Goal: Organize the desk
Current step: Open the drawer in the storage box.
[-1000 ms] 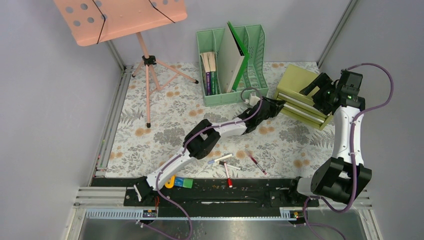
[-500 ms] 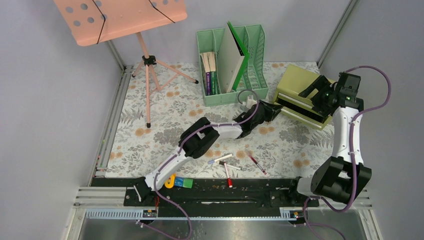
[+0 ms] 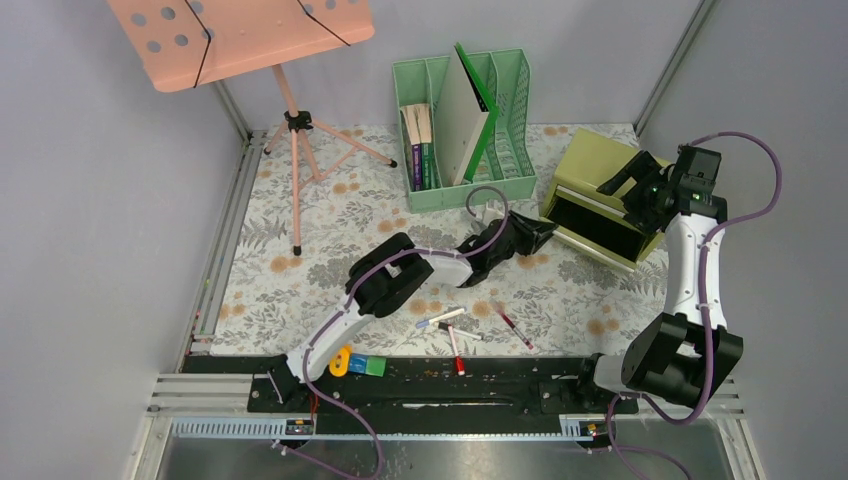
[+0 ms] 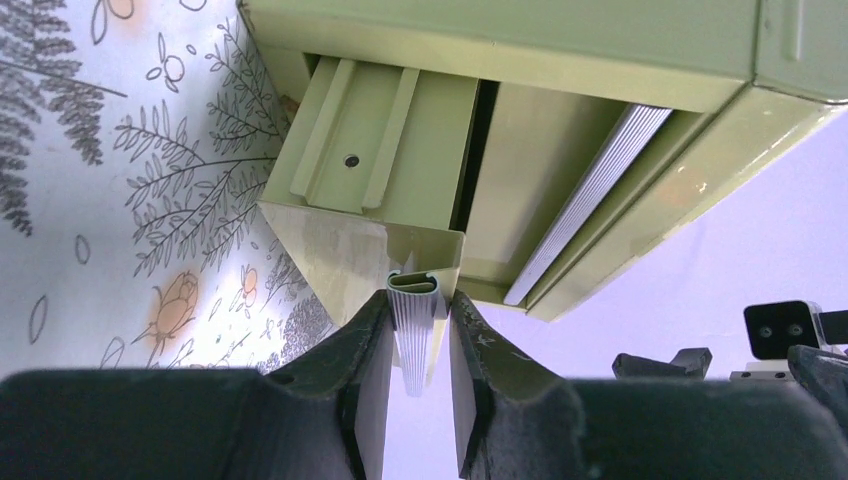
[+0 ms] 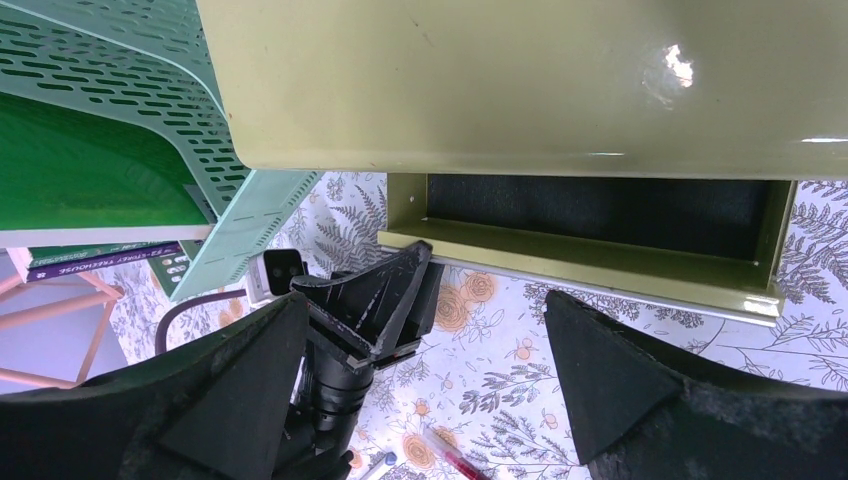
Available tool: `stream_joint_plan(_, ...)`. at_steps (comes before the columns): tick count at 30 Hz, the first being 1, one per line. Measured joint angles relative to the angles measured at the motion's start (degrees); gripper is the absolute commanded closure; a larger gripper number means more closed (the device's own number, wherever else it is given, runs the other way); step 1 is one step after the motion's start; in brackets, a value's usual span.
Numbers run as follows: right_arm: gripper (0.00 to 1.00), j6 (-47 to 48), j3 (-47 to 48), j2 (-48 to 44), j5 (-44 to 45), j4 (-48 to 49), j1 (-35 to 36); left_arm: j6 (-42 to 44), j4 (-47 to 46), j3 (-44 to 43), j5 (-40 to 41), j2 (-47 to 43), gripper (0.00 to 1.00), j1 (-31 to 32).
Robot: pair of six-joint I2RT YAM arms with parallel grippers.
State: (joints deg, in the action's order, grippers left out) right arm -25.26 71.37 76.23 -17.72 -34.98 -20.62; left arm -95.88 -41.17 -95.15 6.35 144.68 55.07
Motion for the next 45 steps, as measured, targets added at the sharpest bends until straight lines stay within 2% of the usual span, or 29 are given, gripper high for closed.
stream_joint_plan(17, 0.04, -0.7, -1.5, -1.4, -1.4, 0.3, 0.0, 0.1, -2.6, 7.9, -0.7, -4.2, 0.99, 0.5)
stream_joint_plan(20, 0.04, -1.2, -1.7, -1.6, -1.8, 0.8, 0.0, 0.1, -2.6, 9.2, -0.6, -4.9, 0.89, 0.8)
stream_joint_plan(25, 0.04, -2.1, -2.0, -1.7, -2.9, 1.1, 0.0, 0.2, -2.6, 10.5, -0.8, -5.6, 0.52, 0.8)
stream_joint_plan(30, 0.04, -3.1, -2.0, -1.9, -4.3, 1.2, 0.0, 1.7, -0.1, 12.6, -0.8, -7.5, 0.25, 0.6)
stream_joint_plan(38, 0.04, -4.6, -2.6, -3.7, -5.9, 1.4, 0.0, 4.1, 1.2, 15.8, -1.1, -12.0, 0.06, 0.7)
stream_joint_plan(45, 0.02, -6.3, -3.3, -5.0, -7.5, 1.6, 0.5, 7.6, 0.9, 20.9, -1.4, -19.2, 0.01, 1.5)
